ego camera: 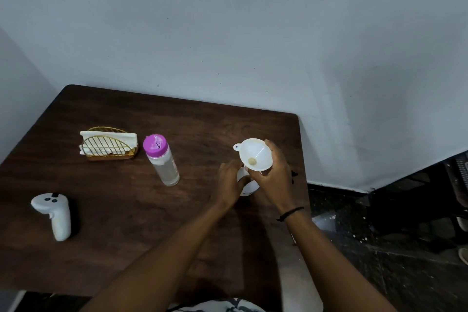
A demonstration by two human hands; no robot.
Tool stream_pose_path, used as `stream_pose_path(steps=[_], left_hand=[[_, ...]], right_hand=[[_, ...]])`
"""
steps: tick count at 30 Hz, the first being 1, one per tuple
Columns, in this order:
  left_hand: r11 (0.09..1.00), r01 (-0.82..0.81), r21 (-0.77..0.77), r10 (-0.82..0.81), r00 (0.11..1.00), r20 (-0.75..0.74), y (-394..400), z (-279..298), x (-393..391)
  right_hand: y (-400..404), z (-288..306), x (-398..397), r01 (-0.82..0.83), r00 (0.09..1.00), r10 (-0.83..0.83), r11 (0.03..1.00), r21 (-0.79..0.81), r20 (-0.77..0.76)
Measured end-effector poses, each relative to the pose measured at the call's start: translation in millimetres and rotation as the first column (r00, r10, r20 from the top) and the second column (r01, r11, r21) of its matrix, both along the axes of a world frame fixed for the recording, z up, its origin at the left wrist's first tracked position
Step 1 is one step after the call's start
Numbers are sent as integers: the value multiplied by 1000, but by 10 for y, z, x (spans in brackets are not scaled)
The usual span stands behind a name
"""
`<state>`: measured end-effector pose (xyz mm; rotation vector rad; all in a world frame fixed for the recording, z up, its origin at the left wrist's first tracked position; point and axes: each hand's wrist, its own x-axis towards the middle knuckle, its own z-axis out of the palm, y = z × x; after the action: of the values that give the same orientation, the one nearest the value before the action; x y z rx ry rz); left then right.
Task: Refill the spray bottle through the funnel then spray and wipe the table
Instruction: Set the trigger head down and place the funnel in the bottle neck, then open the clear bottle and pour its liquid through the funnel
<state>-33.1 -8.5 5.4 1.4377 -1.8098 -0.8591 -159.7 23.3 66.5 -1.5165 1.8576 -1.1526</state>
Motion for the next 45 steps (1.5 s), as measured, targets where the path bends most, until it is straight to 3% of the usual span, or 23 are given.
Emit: stream_pose_path(steps=[9,14,17,20,25,30,33,35,40,45], left_hand=[[1000,3,-1,-3,1000,14,-10,-34,-4],[999,32,32,-34,998,52,-20,-67,66],[999,36,16,-37,997,67,36,-47,161],[992,13,-128,-4,997,74,77,106,354],[945,-174,-278,153,984,-95,159,512,851],[850,-321,-417,273,946,-172,194,838,1385],[803,-505,-318,426,858,-287,227,778,1602],[790,-551,-268,483,830,-280,226,676,1691],[883,-467,-48,455,877,-154,89,484,1721],[921,-390,4,387,913,-127,-11,366,1653]], right_hand=[[23,38,-14,-2,999,0,999,50,42],[130,91,-75,-97,995,97,995,18,17],[307,268,-67,-115,989,104,988,-103,-101],[387,482,51,-133,969,62,946,-295,-239],[118,657,592,-182,978,107,864,-469,-182],[-244,713,1178,-320,947,295,886,-336,-123],[-420,599,1401,-438,896,415,885,-161,-155],[-516,507,1517,-475,868,454,877,-73,-201],[-641,379,1682,-493,844,477,870,-6,-247],[-671,361,1820,-437,871,423,899,-1,-252]])
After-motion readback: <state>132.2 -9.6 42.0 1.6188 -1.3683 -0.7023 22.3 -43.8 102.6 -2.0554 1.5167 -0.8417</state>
